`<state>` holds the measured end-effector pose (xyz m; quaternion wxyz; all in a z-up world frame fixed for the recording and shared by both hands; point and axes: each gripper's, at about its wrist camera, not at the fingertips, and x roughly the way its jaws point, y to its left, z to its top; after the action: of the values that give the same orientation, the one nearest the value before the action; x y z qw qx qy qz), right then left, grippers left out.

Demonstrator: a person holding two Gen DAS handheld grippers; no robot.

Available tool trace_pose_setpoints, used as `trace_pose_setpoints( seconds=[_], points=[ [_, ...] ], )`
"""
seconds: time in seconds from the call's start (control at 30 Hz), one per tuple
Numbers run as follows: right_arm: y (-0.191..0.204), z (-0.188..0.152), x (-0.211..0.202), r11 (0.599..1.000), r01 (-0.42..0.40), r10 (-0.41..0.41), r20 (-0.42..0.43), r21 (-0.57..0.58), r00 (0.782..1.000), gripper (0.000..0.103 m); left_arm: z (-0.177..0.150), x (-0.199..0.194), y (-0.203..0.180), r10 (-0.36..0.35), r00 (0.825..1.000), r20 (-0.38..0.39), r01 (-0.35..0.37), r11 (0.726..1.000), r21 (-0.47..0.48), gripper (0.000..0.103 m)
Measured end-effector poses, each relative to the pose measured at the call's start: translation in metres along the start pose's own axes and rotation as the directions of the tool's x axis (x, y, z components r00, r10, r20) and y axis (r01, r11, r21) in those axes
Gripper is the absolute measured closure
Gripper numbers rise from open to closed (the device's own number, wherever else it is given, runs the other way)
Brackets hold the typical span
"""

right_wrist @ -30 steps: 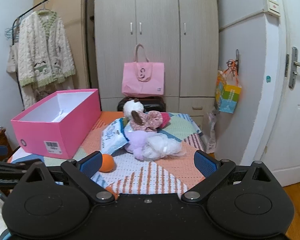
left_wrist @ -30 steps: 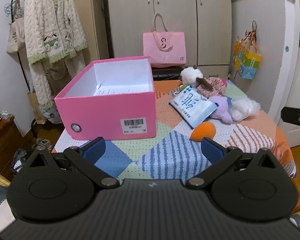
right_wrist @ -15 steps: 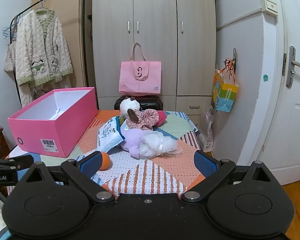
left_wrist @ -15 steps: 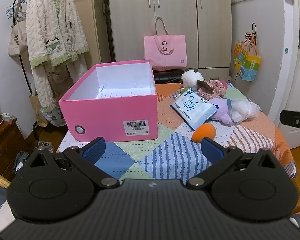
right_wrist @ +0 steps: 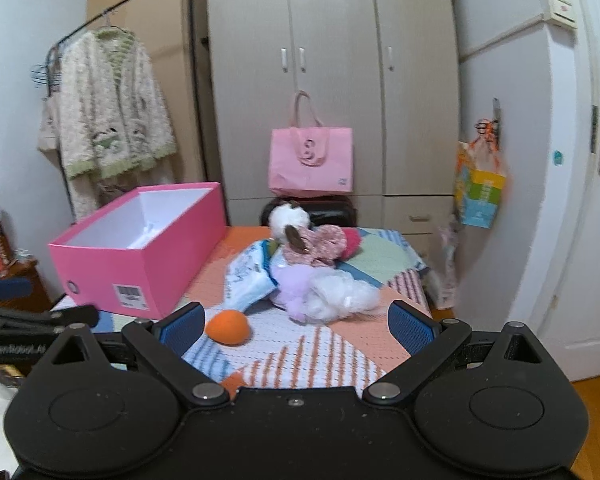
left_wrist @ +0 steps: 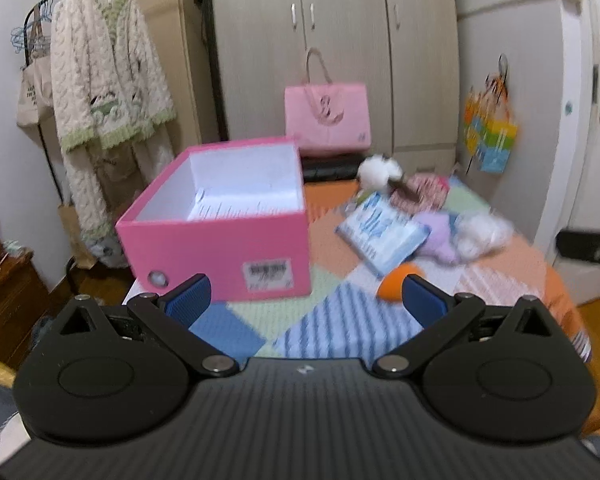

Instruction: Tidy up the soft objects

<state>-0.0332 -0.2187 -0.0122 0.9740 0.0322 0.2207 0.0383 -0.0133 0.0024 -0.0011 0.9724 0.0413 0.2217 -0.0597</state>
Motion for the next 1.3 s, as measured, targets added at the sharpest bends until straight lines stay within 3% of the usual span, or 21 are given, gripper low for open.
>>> trace_pose_setpoints(
  seconds=[0.07, 0.37, 0.5, 0.63, 0.93, 1.3],
  points=[
    [0.000, 0.001, 0.001, 1.000, -0.016, 0.016, 0.005, -0.016, 1.000, 0.003, 0.002, 0.000, 0.000, -0.024, 0.999, 0.028, 0.024, 1.000, -0.011, 0.000],
    [-0.010, -0.006, 0.034, 0.996, -0.033, 0.036, 0.035, -0.077, 0.999, 0.003, 0.007, 0.031, -0.010, -0.114, 0.993, 0.018, 0.114, 0.993, -0.018, 0.000],
    [-0.029, -0.012, 0.054, 0.995, -0.090, 0.093, 0.084, -0.043, 0.992, 0.003, 0.011, 0.046, -0.016, -0.134, 0.991, 0.022, 0.135, 0.990, -0.033, 0.001],
    [-0.045, -0.016, 0.069, 0.985, -0.174, 0.174, 0.071, -0.011, 0.982, 0.003, 0.010, 0.066, -0.023, -0.195, 0.981, -0.008, 0.195, 0.980, -0.048, 0.001],
    [-0.064, -0.019, 0.106, 0.990, -0.139, 0.138, 0.033, 0.033, 0.990, 0.003, -0.006, 0.113, -0.046, -0.273, 0.960, -0.057, 0.273, 0.962, -0.015, 0.002],
    [-0.083, -0.026, 0.158, 0.990, -0.123, 0.124, -0.006, 0.074, 0.992, 0.004, -0.021, 0.153, -0.062, -0.265, 0.960, -0.089, 0.265, 0.964, -0.004, 0.003]
  ],
)
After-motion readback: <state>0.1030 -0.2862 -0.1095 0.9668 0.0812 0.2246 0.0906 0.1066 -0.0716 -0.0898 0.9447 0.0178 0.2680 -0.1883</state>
